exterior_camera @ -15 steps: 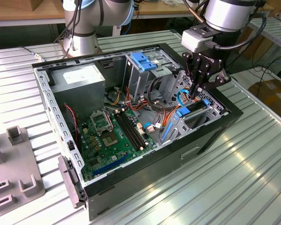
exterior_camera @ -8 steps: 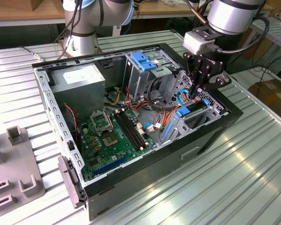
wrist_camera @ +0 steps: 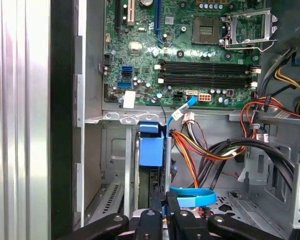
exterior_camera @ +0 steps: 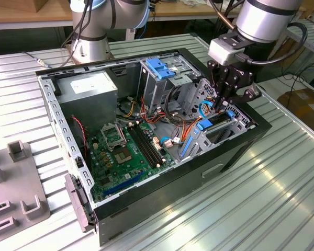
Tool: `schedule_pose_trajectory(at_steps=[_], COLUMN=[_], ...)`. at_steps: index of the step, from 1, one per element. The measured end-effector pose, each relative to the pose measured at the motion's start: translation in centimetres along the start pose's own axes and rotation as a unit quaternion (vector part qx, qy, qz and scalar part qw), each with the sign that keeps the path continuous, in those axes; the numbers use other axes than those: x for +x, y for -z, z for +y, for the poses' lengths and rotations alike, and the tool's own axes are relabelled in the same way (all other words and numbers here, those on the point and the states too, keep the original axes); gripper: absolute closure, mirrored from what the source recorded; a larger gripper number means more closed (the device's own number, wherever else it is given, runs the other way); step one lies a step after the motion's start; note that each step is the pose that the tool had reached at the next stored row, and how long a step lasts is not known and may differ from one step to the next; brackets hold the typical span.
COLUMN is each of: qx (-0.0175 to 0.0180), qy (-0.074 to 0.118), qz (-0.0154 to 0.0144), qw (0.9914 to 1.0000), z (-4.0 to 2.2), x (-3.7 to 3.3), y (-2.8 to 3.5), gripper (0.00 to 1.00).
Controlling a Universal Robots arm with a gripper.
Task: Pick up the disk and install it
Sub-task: 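Insert the second disk wire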
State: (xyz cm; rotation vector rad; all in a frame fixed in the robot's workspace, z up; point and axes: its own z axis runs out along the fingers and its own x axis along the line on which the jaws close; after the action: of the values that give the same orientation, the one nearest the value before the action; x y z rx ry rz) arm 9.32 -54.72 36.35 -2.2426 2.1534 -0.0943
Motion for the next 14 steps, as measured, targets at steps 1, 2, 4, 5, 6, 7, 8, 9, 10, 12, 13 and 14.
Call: schedule_pose_trajectory(at_steps=[1,2,4,5,6,7,8,9,10,12,13,14], qx=[0.0003,0.0006,0.0011,0.0011,0.0011,0.0013,0.0033,0.0048,0.0060,0.0097,0.0113,0.0130], qy=[-0.001,-0.001,-0.001,-0.002,-0.001,-0.001,-0.001,0.000,0.001,0.003,0.004,0.005], qz=[-0.0075,-0.0153,-0.0228,-0.0238,-0.0240,-0.0242,-0.0248,-0.0255,-0.0261,-0.0280,-0.0286,-0.0289], qw=[0.99997,0.99988,0.99974,0.99971,0.99971,0.99971,0.99969,0.99966,0.99964,0.99955,0.99952,0.99949], z=[0.02,0.05,0.09,0.10,0.11,0.12,0.21,0.29,0.37,0.60,0.66,0.70], x=[0.30,0.52,0.85,0.96,1.04,1.14,1.18,1.20,1.21,1.25,1.25,1.25], y=[-0.04,-0.09,-0.15,-0.19,-0.22,-0.27,-0.30,-0.30,-0.32,-0.35,-0.37,-0.39], gripper=[0.84,0.84,0.84,0.84,0.84,0.84,0.84,0.84,0.84,0.84,0.84,0.84])
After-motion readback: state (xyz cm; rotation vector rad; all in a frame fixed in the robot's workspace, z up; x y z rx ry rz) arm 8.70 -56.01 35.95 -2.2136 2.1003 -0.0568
